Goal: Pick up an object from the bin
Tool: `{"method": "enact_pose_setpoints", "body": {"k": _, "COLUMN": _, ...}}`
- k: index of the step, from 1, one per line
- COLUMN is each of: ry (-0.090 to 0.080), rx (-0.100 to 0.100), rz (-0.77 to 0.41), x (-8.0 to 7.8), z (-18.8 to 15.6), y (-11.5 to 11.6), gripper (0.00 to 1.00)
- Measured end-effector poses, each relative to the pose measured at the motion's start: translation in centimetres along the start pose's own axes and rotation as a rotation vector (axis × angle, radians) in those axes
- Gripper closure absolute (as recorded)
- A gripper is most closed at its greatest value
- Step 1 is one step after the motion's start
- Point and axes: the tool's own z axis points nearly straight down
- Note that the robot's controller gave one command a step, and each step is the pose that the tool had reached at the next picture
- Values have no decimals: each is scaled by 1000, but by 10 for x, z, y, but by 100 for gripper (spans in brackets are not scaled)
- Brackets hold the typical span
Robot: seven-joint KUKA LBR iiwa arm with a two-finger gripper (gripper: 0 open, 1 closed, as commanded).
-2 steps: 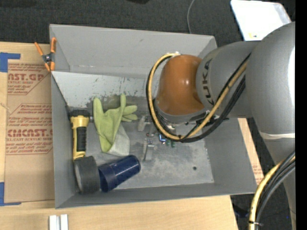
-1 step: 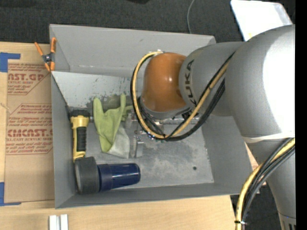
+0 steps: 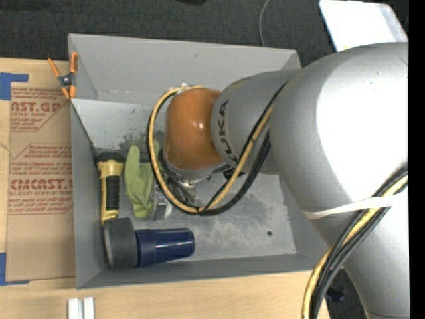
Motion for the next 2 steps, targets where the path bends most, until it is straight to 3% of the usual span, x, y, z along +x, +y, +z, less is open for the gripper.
{"method": "enact_pose_setpoints", "body": {"k": 1, "ry": 0, "rx": 0, "rz": 1, "x": 0, "z": 0, "y": 0, "gripper": 100}}
{"method": "enact_pose_setpoints", "body": {"k": 2, "ry": 1, "rx": 0, "rz": -19, "x": 9, "z": -55, "y": 4, "gripper": 100}}
